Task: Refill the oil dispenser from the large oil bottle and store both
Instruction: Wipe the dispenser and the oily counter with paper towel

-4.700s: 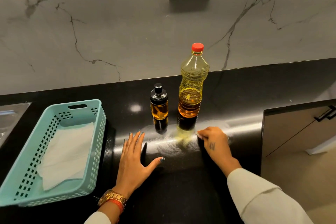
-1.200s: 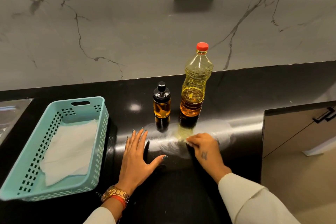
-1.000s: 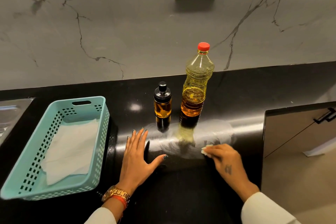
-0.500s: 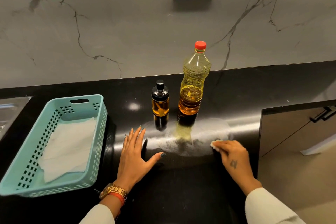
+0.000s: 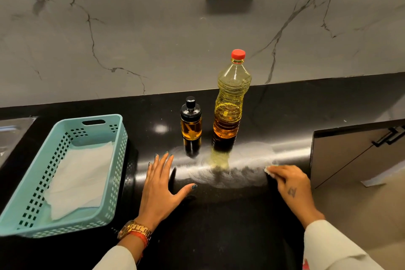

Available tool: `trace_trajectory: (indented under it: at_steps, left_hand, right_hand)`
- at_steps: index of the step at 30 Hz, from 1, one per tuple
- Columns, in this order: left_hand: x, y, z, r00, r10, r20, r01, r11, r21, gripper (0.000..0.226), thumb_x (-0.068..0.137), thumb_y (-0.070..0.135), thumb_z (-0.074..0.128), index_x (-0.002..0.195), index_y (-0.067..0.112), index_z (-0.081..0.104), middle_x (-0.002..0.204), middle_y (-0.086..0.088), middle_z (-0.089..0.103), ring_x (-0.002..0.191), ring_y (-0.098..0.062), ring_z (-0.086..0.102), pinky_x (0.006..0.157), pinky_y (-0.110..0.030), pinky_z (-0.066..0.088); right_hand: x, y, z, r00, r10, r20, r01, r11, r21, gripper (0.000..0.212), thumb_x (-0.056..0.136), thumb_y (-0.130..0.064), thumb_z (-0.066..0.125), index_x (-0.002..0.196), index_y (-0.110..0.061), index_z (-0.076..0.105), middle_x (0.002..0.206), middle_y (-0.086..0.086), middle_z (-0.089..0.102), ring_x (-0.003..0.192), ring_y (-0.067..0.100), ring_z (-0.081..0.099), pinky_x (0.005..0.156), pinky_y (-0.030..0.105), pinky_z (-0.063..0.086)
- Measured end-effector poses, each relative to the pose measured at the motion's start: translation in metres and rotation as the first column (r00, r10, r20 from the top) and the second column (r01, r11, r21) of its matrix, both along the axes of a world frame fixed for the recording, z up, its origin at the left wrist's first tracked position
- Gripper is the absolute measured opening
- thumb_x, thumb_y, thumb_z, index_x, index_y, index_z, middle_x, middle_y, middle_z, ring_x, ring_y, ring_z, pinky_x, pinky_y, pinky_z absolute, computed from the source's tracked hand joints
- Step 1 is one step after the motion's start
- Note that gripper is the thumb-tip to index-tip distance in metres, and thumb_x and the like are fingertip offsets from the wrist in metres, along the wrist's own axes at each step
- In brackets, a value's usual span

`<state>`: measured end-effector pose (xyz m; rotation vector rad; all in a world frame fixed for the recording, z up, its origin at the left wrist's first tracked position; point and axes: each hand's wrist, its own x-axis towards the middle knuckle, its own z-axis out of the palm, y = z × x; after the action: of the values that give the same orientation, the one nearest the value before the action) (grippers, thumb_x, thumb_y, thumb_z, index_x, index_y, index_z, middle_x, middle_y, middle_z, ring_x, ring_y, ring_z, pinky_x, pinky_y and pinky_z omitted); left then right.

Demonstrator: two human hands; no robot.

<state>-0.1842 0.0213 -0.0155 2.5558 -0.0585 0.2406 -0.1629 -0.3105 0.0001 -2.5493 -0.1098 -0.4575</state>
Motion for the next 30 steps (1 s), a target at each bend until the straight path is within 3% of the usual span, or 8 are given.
trace_trajectory:
  at_steps: [2,5,12,20,25,30]
  left_hand:
    - [0.000,0.000,-0.001,1.000,-0.003,0.004,0.003,1.000,0.003,0.101,0.067,0.087,0.032,0.146,0.027,0.016,0.153,0.010,0.010,0.144,-0.010,-0.002,0.118,-0.040,0.009]
    - [0.000,0.000,-0.001,1.000,-0.001,0.010,0.001,1.000,0.012,0.102,0.066,0.088,0.031,0.146,0.025,0.018,0.154,0.008,0.013,0.144,-0.011,-0.001,0.118,-0.040,0.009]
    - [-0.002,-0.001,0.000,1.000,0.001,0.031,-0.002,1.000,0.030,0.099,0.068,0.085,0.032,0.146,0.024,0.020,0.154,0.007,0.014,0.143,-0.012,-0.001,0.117,-0.040,0.009]
    - [-0.004,-0.007,0.007,0.997,0.006,0.077,-0.010,0.998,0.061,0.103,0.067,0.088,0.024,0.144,0.019,0.029,0.152,0.003,0.023,0.142,-0.014,0.005,0.116,-0.037,0.005]
    - [-0.004,-0.012,0.013,0.995,0.032,0.095,-0.043,0.992,0.115,0.095,0.071,0.077,0.039,0.142,0.015,0.032,0.151,-0.003,0.028,0.143,-0.018,0.009,0.116,-0.037,0.006]
    - [-0.006,-0.031,0.019,0.994,0.025,0.104,-0.040,0.989,0.140,0.099,0.071,0.084,0.029,0.142,0.015,0.032,0.152,-0.003,0.028,0.143,-0.018,0.010,0.116,-0.035,0.004]
  right_hand:
    - [0.021,-0.003,0.000,0.997,-0.073,-0.019,0.073,0.997,-0.004,0.020,0.070,0.006,0.073,0.085,-0.007,0.075,0.083,0.011,0.073,0.078,0.030,0.066,0.080,0.023,0.045]
    - [0.040,0.014,0.000,0.999,-0.030,-0.027,0.030,1.000,0.000,0.015,0.072,0.004,0.071,0.084,-0.005,0.075,0.083,0.013,0.073,0.079,0.033,0.066,0.081,0.032,0.048]
    - [-0.004,0.012,-0.004,0.982,0.185,-0.025,-0.185,0.983,-0.003,0.022,0.070,-0.005,0.077,0.090,-0.016,0.076,0.088,-0.001,0.073,0.082,0.009,0.061,0.082,0.012,0.042]
    - [0.015,-0.030,0.004,0.997,0.074,-0.028,-0.076,0.992,-0.097,0.018,0.071,-0.004,0.076,0.089,-0.006,0.074,0.086,0.011,0.073,0.082,0.030,0.065,0.081,0.034,0.049]
    - [0.033,-0.031,0.000,0.997,0.080,-0.005,-0.080,0.989,-0.126,0.016,0.076,-0.005,0.071,0.092,-0.003,0.073,0.090,0.014,0.072,0.088,0.031,0.063,0.083,0.032,0.048]
    - [0.030,-0.032,0.007,0.998,0.033,0.045,-0.030,0.998,-0.048,0.016,0.080,-0.007,0.067,0.096,-0.003,0.072,0.094,0.015,0.071,0.090,0.031,0.062,0.085,0.035,0.048]
